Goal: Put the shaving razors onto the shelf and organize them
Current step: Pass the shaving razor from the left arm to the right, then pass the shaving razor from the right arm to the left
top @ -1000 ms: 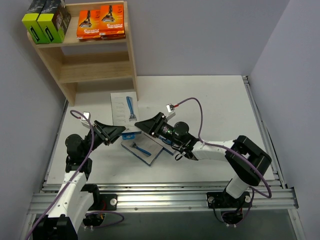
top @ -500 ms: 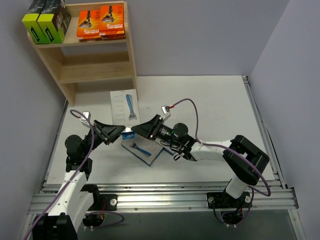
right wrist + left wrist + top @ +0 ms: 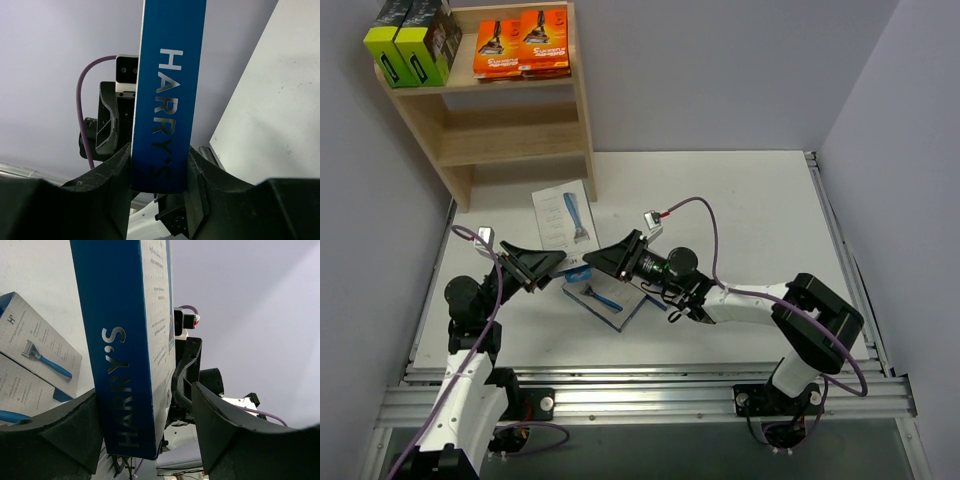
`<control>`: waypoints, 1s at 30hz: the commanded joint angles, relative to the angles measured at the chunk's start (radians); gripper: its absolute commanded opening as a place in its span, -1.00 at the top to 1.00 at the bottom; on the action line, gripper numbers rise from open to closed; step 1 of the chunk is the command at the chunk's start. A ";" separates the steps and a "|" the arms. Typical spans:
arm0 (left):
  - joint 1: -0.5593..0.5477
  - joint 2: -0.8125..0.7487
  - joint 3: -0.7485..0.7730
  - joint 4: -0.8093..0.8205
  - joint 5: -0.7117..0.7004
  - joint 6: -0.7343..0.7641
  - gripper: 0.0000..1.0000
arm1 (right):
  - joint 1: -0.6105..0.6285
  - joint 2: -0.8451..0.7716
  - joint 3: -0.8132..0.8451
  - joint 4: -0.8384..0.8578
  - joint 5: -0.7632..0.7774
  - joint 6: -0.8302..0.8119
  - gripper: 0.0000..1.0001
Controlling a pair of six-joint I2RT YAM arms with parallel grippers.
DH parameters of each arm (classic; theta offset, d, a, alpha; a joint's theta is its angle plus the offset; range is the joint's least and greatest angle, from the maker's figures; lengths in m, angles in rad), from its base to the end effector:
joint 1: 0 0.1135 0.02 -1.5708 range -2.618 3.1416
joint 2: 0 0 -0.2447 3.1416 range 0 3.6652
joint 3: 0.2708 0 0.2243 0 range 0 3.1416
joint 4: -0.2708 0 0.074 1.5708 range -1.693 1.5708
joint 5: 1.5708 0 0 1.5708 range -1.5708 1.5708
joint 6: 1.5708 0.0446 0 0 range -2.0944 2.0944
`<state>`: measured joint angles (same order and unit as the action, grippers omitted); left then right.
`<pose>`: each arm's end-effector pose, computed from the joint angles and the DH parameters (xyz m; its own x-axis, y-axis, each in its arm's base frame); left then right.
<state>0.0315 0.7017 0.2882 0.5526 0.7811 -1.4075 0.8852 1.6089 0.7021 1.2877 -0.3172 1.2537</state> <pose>0.1607 -0.0264 0.2542 -0.6431 -0.7213 -0.2573 0.2464 0.1233 -0.9613 0.1904 0.2548 0.2681 -0.7996 0.4483 -0.3996 -0.5101 -0.1557 0.8459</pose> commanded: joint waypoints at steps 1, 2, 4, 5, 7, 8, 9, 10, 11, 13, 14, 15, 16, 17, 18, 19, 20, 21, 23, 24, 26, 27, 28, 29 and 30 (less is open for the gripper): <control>0.013 -0.030 0.006 -0.002 -0.025 0.007 -0.46 | 0.003 -0.075 -0.003 0.113 0.050 -0.030 1.00; 0.013 -0.036 0.003 -0.003 -0.026 0.005 -0.46 | 0.003 -0.078 -0.004 0.113 0.073 -0.028 1.00; 0.015 -0.045 -0.003 -0.013 -0.026 0.001 -0.46 | 0.003 -0.084 -0.012 0.114 0.101 -0.019 1.00; 0.015 -0.048 -0.004 -0.016 -0.028 -0.001 -0.46 | 0.003 -0.086 -0.013 0.116 0.113 -0.017 1.00; 0.016 -0.063 -0.011 -0.032 -0.028 0.001 -0.46 | 0.003 -0.086 -0.012 0.114 0.139 -0.014 1.00; 0.015 -0.070 -0.015 -0.049 -0.028 0.002 -0.46 | 0.003 -0.086 -0.006 0.111 0.150 -0.013 1.00; 0.015 -0.074 -0.018 -0.054 -0.028 0.002 -0.46 | 0.003 -0.084 -0.004 0.111 0.155 -0.011 1.00; 0.015 -0.083 -0.021 -0.057 -0.026 0.002 -0.46 | 0.003 -0.083 -0.001 0.110 0.158 -0.013 1.00; 0.015 -0.087 -0.024 -0.062 -0.026 0.004 -0.46 | 0.003 -0.080 0.008 0.108 0.158 -0.013 1.00; 0.015 -0.091 -0.027 -0.068 -0.028 0.005 -0.46 | 0.004 -0.073 0.017 0.105 0.158 -0.016 1.00; 0.015 -0.093 -0.027 -0.068 -0.026 0.004 -0.46 | 0.006 -0.070 0.019 0.105 0.159 -0.016 1.00; 0.015 -0.093 -0.027 -0.068 -0.028 0.002 -0.44 | 0.008 -0.067 0.019 0.105 0.164 -0.016 1.00; 0.015 -0.094 -0.027 -0.068 -0.025 -0.001 -0.40 | 0.009 -0.066 0.017 0.105 0.173 -0.016 1.00; 0.015 -0.096 -0.027 -0.068 -0.026 -0.004 -0.38 | 0.011 -0.066 0.016 0.107 0.176 -0.014 1.00; 0.015 -0.094 -0.029 -0.069 -0.028 -0.004 -0.35 | 0.011 -0.066 0.013 0.107 0.179 -0.014 1.00; 0.015 -0.097 -0.029 -0.071 -0.029 -0.004 -0.32 | 0.012 -0.066 0.013 0.107 0.178 -0.013 1.00; 0.015 -0.096 -0.029 -0.071 -0.031 -0.004 -0.30 | 0.012 -0.064 0.013 0.108 0.176 -0.010 1.00; 0.015 -0.096 -0.030 -0.071 -0.036 -0.002 -0.29 | 0.014 -0.063 0.010 0.110 0.175 -0.008 1.00; 0.015 -0.088 -0.030 -0.069 -0.039 -0.001 -0.26 | 0.014 -0.063 0.007 0.117 0.171 -0.002 1.00; 0.015 -0.087 -0.030 -0.066 -0.042 0.001 -0.26 | 0.012 -0.064 0.005 0.120 0.170 -0.002 1.00; 0.015 -0.080 -0.027 -0.066 -0.048 0.004 -0.25 | 0.014 -0.064 -0.004 0.128 0.168 0.003 1.00; 0.015 -0.079 -0.027 -0.066 -0.049 0.008 -0.25 | 0.012 -0.067 -0.009 0.130 0.168 0.007 1.00; 0.015 -0.073 -0.026 -0.065 -0.055 0.010 -0.25 | 0.014 -0.069 -0.012 0.131 0.168 0.007 1.00; 0.015 -0.073 -0.023 -0.065 -0.057 0.016 -0.25 | 0.014 -0.072 -0.016 0.133 0.167 0.010 1.00; 0.016 -0.073 -0.023 -0.066 -0.060 0.025 -0.25 | 0.014 -0.073 -0.021 0.133 0.167 0.016 1.00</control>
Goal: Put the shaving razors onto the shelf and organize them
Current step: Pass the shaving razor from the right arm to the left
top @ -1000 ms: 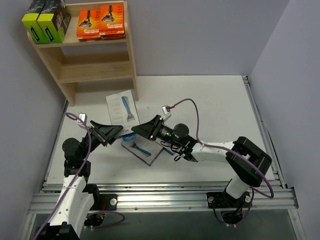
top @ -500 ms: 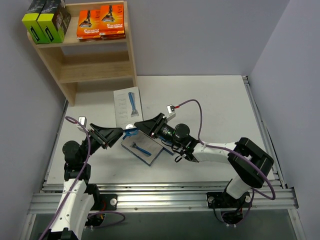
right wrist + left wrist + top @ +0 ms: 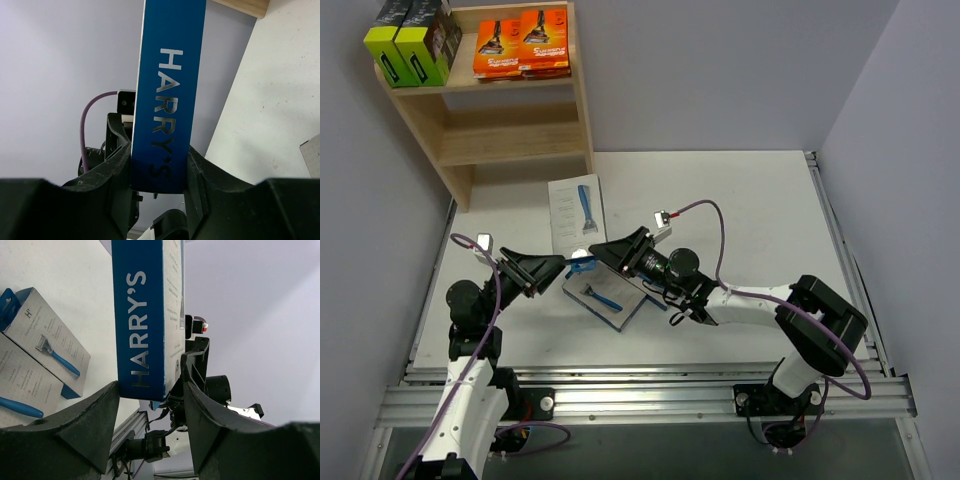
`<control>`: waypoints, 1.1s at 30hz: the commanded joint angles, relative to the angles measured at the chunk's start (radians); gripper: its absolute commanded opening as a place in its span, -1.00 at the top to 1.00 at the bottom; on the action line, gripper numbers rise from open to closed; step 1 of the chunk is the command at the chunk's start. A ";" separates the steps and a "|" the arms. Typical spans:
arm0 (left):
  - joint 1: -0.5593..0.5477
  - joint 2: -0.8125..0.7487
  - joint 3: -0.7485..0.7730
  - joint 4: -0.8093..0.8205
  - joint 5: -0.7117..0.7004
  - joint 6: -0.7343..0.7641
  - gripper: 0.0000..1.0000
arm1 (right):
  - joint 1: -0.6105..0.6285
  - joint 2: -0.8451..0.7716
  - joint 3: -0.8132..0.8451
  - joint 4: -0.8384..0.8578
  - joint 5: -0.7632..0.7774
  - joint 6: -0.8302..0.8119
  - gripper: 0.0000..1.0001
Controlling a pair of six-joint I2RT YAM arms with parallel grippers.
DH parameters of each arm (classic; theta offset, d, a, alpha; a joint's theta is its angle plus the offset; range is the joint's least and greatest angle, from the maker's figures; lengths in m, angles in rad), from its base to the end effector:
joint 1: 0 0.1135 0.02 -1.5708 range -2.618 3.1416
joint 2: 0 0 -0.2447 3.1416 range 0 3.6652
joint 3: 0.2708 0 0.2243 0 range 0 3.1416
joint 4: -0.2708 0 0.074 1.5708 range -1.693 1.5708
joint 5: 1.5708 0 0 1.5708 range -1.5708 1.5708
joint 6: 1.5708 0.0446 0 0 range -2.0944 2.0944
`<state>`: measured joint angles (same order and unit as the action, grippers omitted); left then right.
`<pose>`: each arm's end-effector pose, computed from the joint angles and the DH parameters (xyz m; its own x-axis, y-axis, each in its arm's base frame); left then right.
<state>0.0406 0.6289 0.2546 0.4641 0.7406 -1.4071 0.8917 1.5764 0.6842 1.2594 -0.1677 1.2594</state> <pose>0.1528 -0.0239 0.2439 -0.6183 -0.7539 -0.2220 0.1930 0.1282 -0.9728 0.1913 0.2489 0.2700 -0.7544 0.5597 -0.3430 -0.4797 -0.1133 0.8701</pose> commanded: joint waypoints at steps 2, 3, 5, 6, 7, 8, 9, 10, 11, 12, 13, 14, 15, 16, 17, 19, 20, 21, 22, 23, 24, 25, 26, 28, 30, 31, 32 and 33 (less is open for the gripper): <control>0.008 -0.001 0.014 0.012 -0.029 0.036 -0.25 | 0.004 -0.044 -0.011 0.163 0.020 0.015 1.00; 0.007 -0.005 0.015 0.007 -0.032 0.049 -0.24 | 0.004 -0.044 -0.012 0.163 0.023 0.020 1.00; 0.007 -0.021 0.029 -0.030 -0.044 0.089 -0.24 | 0.004 -0.036 -0.014 0.166 0.023 0.031 1.00; 0.008 -0.021 0.029 -0.030 -0.044 0.089 -0.24 | 0.004 -0.036 -0.014 0.166 0.023 0.034 1.00; 0.007 -0.026 0.031 -0.035 -0.046 0.091 -0.24 | 0.006 -0.032 -0.012 0.170 0.025 0.035 1.00; 0.007 -0.028 0.031 -0.035 -0.046 0.091 -0.24 | 0.007 -0.024 -0.014 0.176 0.025 0.037 1.00; 0.007 -0.029 0.032 -0.036 -0.044 0.091 -0.22 | 0.006 -0.018 -0.014 0.187 0.023 0.044 1.00; 0.007 -0.029 0.032 -0.035 -0.044 0.091 -0.21 | 0.007 -0.010 -0.014 0.195 0.022 0.051 1.00; 0.007 -0.029 0.031 -0.035 -0.044 0.091 -0.19 | 0.007 0.003 -0.014 0.204 0.020 0.057 1.00; 0.007 -0.028 0.029 -0.033 -0.044 0.091 -0.18 | 0.009 0.011 -0.015 0.230 0.017 0.064 1.00; 0.007 -0.026 0.028 -0.031 -0.043 0.091 -0.18 | 0.009 0.019 -0.017 0.244 0.014 0.077 1.00; 0.007 -0.024 0.025 -0.030 -0.043 0.091 -0.18 | 0.009 0.033 -0.017 0.254 0.014 0.083 1.00; 0.007 -0.023 0.022 -0.027 -0.041 0.091 -0.18 | 0.010 0.037 -0.017 0.271 0.013 0.087 1.00; 0.007 -0.021 0.021 -0.024 -0.041 0.091 -0.18 | 0.010 0.042 -0.017 0.278 0.011 0.092 1.00; 0.008 -0.018 0.018 -0.024 -0.041 0.091 -0.18 | 0.010 0.048 -0.014 0.282 0.011 0.092 1.00; 0.007 -0.015 0.014 -0.019 -0.041 0.091 -0.18 | 0.016 0.050 -0.009 0.279 0.010 0.089 1.00; 0.007 -0.012 0.011 -0.016 -0.043 0.088 -0.18 | 0.018 0.048 -0.008 0.278 0.008 0.084 1.00; 0.007 -0.009 0.006 -0.006 -0.041 0.083 -0.18 | 0.021 0.050 -0.005 0.275 0.008 0.083 1.00; 0.008 -0.006 0.000 0.007 -0.043 0.074 -0.18 | 0.021 0.050 -0.005 0.275 0.010 0.084 1.00; 0.008 0.002 -0.005 0.024 -0.041 0.051 -0.18 | 0.021 0.050 -0.005 0.276 0.010 0.083 1.00; 0.008 0.006 -0.018 0.060 -0.043 0.039 -0.18 | 0.023 0.050 -0.006 0.278 0.010 0.084 1.00; 0.008 0.011 -0.024 0.077 -0.043 0.025 -0.18 | 0.023 0.048 -0.008 0.278 0.010 0.084 1.00; 0.008 0.020 -0.029 0.093 -0.043 0.007 -0.18 | 0.023 0.050 -0.009 0.282 0.014 0.086 1.00; 0.008 0.028 -0.038 0.113 -0.052 -0.006 -0.18 | 0.024 0.053 -0.015 0.293 0.016 0.093 1.00; 0.010 0.038 -0.046 0.140 -0.058 -0.024 -0.18 | 0.024 0.063 -0.018 0.322 0.016 0.112 1.00; 0.010 0.043 -0.058 0.156 -0.067 -0.036 -0.18 | 0.026 0.068 -0.021 0.333 0.016 0.118 1.00; 0.008 0.049 -0.066 0.174 -0.072 -0.061 -0.18 | 0.026 0.076 -0.021 0.346 0.016 0.123 1.00; 0.011 0.054 -0.072 0.206 -0.075 -0.073 -0.18 | 0.026 0.077 -0.021 0.350 0.013 0.126 1.00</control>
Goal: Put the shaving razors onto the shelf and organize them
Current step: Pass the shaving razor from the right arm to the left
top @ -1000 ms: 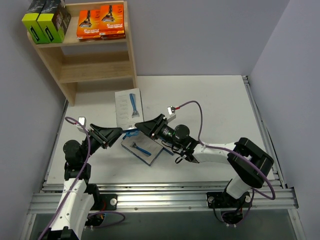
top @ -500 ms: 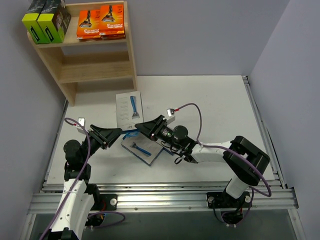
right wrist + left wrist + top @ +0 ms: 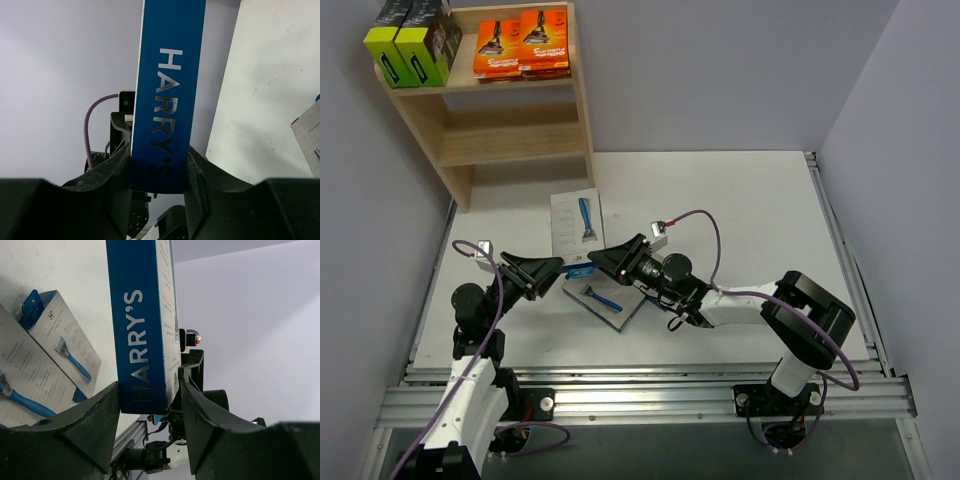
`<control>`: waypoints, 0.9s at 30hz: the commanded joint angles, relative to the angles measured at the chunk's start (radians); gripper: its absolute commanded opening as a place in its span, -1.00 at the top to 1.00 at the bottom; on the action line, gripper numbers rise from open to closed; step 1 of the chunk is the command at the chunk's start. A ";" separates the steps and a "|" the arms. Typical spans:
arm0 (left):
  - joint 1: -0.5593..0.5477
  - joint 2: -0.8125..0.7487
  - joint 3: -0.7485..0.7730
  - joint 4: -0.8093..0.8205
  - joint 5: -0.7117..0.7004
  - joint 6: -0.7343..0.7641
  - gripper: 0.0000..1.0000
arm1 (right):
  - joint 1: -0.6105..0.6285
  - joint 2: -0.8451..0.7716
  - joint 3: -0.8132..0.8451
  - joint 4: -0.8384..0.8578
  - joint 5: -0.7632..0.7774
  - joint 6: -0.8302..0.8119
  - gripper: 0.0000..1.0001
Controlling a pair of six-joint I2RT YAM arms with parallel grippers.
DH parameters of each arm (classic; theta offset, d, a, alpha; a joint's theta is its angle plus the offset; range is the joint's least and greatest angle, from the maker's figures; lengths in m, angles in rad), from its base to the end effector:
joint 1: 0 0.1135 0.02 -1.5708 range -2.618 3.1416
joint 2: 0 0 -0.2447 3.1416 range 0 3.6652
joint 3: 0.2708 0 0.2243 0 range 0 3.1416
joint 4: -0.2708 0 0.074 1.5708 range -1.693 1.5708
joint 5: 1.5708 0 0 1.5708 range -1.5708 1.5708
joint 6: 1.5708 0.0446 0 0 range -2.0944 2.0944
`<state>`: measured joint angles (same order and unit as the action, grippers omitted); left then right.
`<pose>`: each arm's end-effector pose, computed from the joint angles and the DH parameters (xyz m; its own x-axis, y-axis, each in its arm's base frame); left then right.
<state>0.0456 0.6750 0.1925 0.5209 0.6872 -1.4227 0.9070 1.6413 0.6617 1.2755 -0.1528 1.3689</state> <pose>0.1578 -0.0211 0.2234 -0.5858 -0.7921 -0.1715 0.1262 0.1199 -0.9847 0.1921 0.2566 0.2460 -0.8145 0.5303 -0.2353 -0.3501 -0.1259 0.9282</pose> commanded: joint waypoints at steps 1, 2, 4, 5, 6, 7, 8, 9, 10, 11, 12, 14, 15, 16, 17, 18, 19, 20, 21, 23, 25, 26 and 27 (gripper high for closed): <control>0.005 0.012 -0.014 0.165 -0.025 -0.070 -0.17 | 0.010 0.014 0.001 0.338 -0.004 0.016 1.00; 0.005 0.020 -0.019 0.175 -0.026 -0.084 -0.15 | 0.012 0.017 -0.001 0.346 -0.005 0.016 1.00; 0.007 0.021 -0.018 0.183 -0.023 -0.088 -0.09 | 0.012 0.015 -0.001 0.347 -0.007 0.018 1.00; 0.007 0.018 -0.019 0.183 -0.023 -0.096 -0.04 | 0.012 0.012 -0.004 0.341 -0.007 0.016 1.00; 0.008 0.017 -0.019 0.185 -0.025 -0.099 0.07 | 0.012 0.011 -0.005 0.340 -0.004 0.015 1.00; 0.010 0.014 -0.019 0.183 -0.025 -0.102 0.22 | 0.012 0.009 -0.005 0.337 -0.002 0.009 1.00; 0.010 0.006 -0.021 0.182 -0.025 -0.105 0.26 | 0.012 0.008 -0.004 0.328 -0.002 0.006 1.00; 0.010 0.003 -0.021 0.180 -0.025 -0.105 0.29 | 0.012 0.008 -0.005 0.326 -0.002 0.004 1.00; 0.013 0.001 -0.019 0.179 -0.025 -0.105 0.41 | 0.013 0.008 -0.004 0.324 -0.004 0.002 1.00; 0.013 -0.002 -0.021 0.179 -0.025 -0.105 0.50 | 0.013 0.006 -0.004 0.324 -0.005 0.001 1.00; 0.014 -0.002 -0.019 0.177 -0.020 -0.105 0.61 | 0.013 0.006 -0.004 0.323 -0.007 0.001 1.00; 0.019 -0.002 -0.016 0.172 -0.015 -0.101 0.95 | 0.012 0.005 -0.004 0.315 -0.005 -0.001 1.00; 0.022 0.000 -0.015 0.168 -0.014 -0.101 0.95 | 0.010 0.003 -0.004 0.312 -0.007 -0.004 0.72; 0.023 0.000 -0.011 0.169 -0.012 -0.101 0.95 | 0.007 -0.001 -0.005 0.308 -0.007 -0.002 0.56; 0.033 0.001 -0.008 0.168 -0.011 -0.101 0.95 | 0.006 -0.005 -0.007 0.298 -0.007 -0.007 0.40; 0.037 0.001 -0.005 0.172 -0.008 -0.101 0.95 | 0.004 -0.008 -0.008 0.292 -0.007 -0.008 0.30; 0.043 0.001 0.008 0.171 0.000 -0.093 0.95 | -0.002 -0.014 -0.011 0.288 -0.008 -0.010 0.20; 0.054 0.001 0.018 0.165 0.005 -0.087 0.95 | -0.003 -0.018 -0.014 0.277 -0.005 -0.010 0.02; 0.060 0.001 0.030 0.137 0.012 -0.078 0.95 | -0.006 -0.024 -0.019 0.269 -0.004 -0.011 -0.04; 0.076 0.011 0.073 0.107 0.037 -0.052 0.95 | -0.014 -0.040 -0.033 0.256 -0.001 -0.014 -0.18; 0.102 0.021 0.096 0.079 0.054 -0.042 0.95 | -0.020 -0.052 -0.042 0.246 0.002 -0.017 -0.28; 0.109 0.035 0.114 0.080 0.063 -0.042 0.95 | -0.028 -0.055 -0.053 0.243 0.002 -0.019 -0.46; 0.125 0.043 0.123 0.090 0.070 -0.042 0.95 | -0.033 -0.058 -0.057 0.243 0.001 -0.019 -0.52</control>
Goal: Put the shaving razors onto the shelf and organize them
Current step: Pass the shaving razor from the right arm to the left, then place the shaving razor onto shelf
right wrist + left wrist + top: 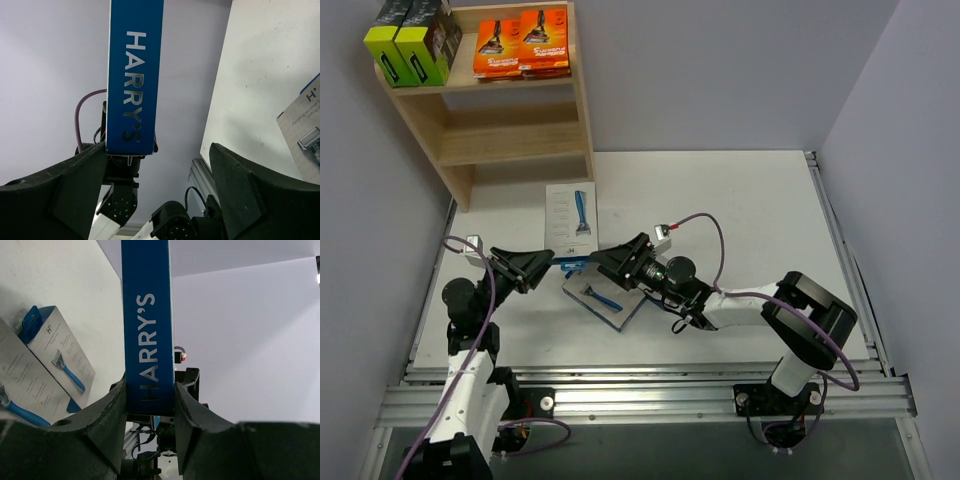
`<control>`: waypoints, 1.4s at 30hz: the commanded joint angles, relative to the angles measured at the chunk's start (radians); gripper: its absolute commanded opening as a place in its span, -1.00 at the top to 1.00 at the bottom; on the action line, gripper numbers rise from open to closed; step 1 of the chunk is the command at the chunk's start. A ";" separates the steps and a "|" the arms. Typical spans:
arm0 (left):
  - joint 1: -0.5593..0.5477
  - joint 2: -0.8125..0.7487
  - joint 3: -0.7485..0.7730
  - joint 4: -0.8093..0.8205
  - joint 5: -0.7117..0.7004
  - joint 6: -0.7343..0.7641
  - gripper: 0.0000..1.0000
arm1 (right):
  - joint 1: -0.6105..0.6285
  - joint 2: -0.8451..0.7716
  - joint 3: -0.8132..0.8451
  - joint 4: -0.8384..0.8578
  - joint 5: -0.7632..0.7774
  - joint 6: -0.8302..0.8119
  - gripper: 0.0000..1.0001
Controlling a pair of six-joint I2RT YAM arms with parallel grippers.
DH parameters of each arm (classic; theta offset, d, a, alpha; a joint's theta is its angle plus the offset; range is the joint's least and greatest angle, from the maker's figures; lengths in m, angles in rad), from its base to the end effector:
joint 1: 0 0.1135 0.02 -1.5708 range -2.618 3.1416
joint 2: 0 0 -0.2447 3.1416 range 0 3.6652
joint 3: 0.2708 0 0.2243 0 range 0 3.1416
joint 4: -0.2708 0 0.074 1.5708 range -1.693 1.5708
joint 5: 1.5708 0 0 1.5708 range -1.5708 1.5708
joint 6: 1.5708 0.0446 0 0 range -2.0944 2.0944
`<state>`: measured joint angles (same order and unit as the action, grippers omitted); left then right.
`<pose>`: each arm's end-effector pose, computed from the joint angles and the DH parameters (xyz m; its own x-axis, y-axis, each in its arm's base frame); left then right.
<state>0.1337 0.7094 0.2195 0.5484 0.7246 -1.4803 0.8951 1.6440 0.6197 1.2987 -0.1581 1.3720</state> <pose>0.1630 -0.0079 0.2304 -0.5485 -0.8262 -0.1288 0.1080 0.0828 -0.9907 0.1916 0.2503 0.2361 -0.8148 0.5313 -0.2319 -0.3370 -0.1086 0.9352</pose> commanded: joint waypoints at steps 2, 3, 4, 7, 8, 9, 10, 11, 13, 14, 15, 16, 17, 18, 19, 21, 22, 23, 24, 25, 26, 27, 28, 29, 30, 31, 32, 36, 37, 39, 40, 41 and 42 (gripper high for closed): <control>0.052 0.031 0.124 0.067 0.058 0.015 0.95 | -0.031 -0.062 -0.027 0.228 0.003 -0.021 -0.61; 0.073 0.038 0.135 0.068 0.065 0.017 0.95 | -0.036 -0.061 -0.032 0.234 0.002 -0.018 -0.64; 0.084 0.047 0.144 0.065 0.073 0.020 0.95 | -0.042 -0.064 -0.038 0.247 -0.001 -0.011 -0.65; 0.133 0.077 0.195 0.045 0.105 0.046 0.95 | -0.070 -0.082 -0.067 0.258 -0.020 -0.004 -0.71; 0.145 0.084 0.211 0.004 0.116 0.060 0.95 | -0.076 -0.091 -0.077 0.258 -0.023 -0.004 -0.71; 0.156 0.088 0.246 -0.020 0.128 0.075 0.95 | -0.091 -0.101 -0.098 0.258 -0.024 -0.004 -0.71; 0.173 0.102 0.262 -0.037 0.130 0.106 0.95 | -0.100 -0.122 -0.107 0.249 -0.030 -0.004 -0.72; 0.178 0.111 0.280 -0.071 0.130 0.123 0.95 | -0.110 -0.134 -0.116 0.241 -0.035 -0.007 -0.72; 0.181 0.142 0.328 -0.097 0.116 0.168 0.95 | -0.136 -0.171 -0.140 0.205 -0.046 -0.019 -0.72; 0.181 0.153 0.345 -0.122 0.105 0.184 0.95 | -0.145 -0.185 -0.144 0.189 -0.061 -0.030 -0.72; 0.184 0.159 0.362 -0.140 0.092 0.201 0.95 | -0.165 -0.209 -0.149 0.169 -0.066 -0.046 -0.72; 0.185 0.176 0.400 -0.162 0.055 0.245 0.95 | -0.174 -0.222 -0.156 0.136 -0.072 -0.054 -0.72; 0.185 0.185 0.421 -0.206 0.036 0.267 0.95 | -0.183 -0.234 -0.161 0.125 -0.083 -0.059 -0.72; 0.184 0.193 0.441 -0.221 0.018 0.284 0.95 | -0.194 -0.245 -0.166 0.114 -0.090 -0.065 -0.72; 0.185 0.221 0.483 -0.231 -0.009 0.313 0.95 | -0.220 -0.262 -0.170 0.097 -0.099 -0.068 -0.73; 0.184 0.258 0.520 -0.243 -0.033 0.336 0.95 | -0.243 -0.285 -0.175 0.077 -0.133 -0.074 -0.73; 0.182 0.300 0.537 -0.245 -0.042 0.350 0.95 | -0.257 -0.292 -0.178 0.059 -0.144 -0.074 -0.73; 0.182 0.323 0.566 -0.239 -0.056 0.354 0.95 | -0.284 -0.299 -0.182 0.051 -0.155 -0.076 -0.73; 0.181 0.344 0.578 -0.231 -0.062 0.357 0.95 | -0.295 -0.309 -0.184 0.042 -0.175 -0.077 -0.73; 0.181 0.385 0.590 -0.222 -0.066 0.360 0.95 | -0.307 -0.312 -0.184 0.028 -0.185 -0.085 -0.73; 0.179 0.409 0.613 -0.199 -0.074 0.365 0.95 | -0.332 -0.314 -0.181 0.022 -0.198 -0.090 -0.73; 0.176 0.427 0.627 -0.197 -0.082 0.371 0.95 | -0.344 -0.314 -0.178 0.013 -0.210 -0.097 -0.73; 0.173 0.464 0.641 -0.196 -0.089 0.385 0.95 | -0.354 -0.314 -0.176 0.001 -0.230 -0.103 -0.74; 0.169 0.482 0.655 -0.189 -0.097 0.391 0.95 | -0.378 -0.309 -0.173 -0.002 -0.239 -0.103 -0.73; 0.162 0.499 0.682 -0.185 -0.111 0.397 0.95 | -0.389 -0.300 -0.167 -0.004 -0.250 -0.105 -0.74; 0.146 0.534 0.698 -0.182 -0.117 0.408 0.95 | -0.398 -0.294 -0.164 -0.004 -0.273 -0.105 -0.73; 0.138 0.554 0.713 -0.182 -0.125 0.417 0.95 | -0.410 -0.288 -0.160 -0.003 -0.285 -0.106 -0.74; 0.086 0.645 0.788 -0.173 -0.168 0.437 0.95 | -0.473 -0.242 -0.138 0.014 -0.337 -0.099 -0.74; 0.077 0.682 0.816 -0.166 -0.177 0.439 0.95 | -0.484 -0.237 -0.135 0.022 -0.346 -0.097 -0.74; 0.050 0.717 0.845 -0.147 -0.185 0.436 0.95 | -0.502 -0.214 -0.127 0.031 -0.373 -0.097 -0.74; 0.043 0.751 0.874 -0.142 -0.194 0.433 0.95 | -0.519 -0.208 -0.124 0.037 -0.379 -0.096 -0.74; 0.024 0.768 0.889 -0.134 -0.197 0.433 0.95 | -0.527 -0.199 -0.123 0.042 -0.385 -0.094 -0.74; 0.017 0.783 0.905 -0.131 -0.201 0.433 0.95 | -0.535 -0.184 -0.120 0.048 -0.397 -0.088 -0.74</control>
<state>0.1761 1.4666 1.0370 0.3061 0.5541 -1.0676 0.3828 1.4410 0.4515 1.2652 -0.4873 1.2892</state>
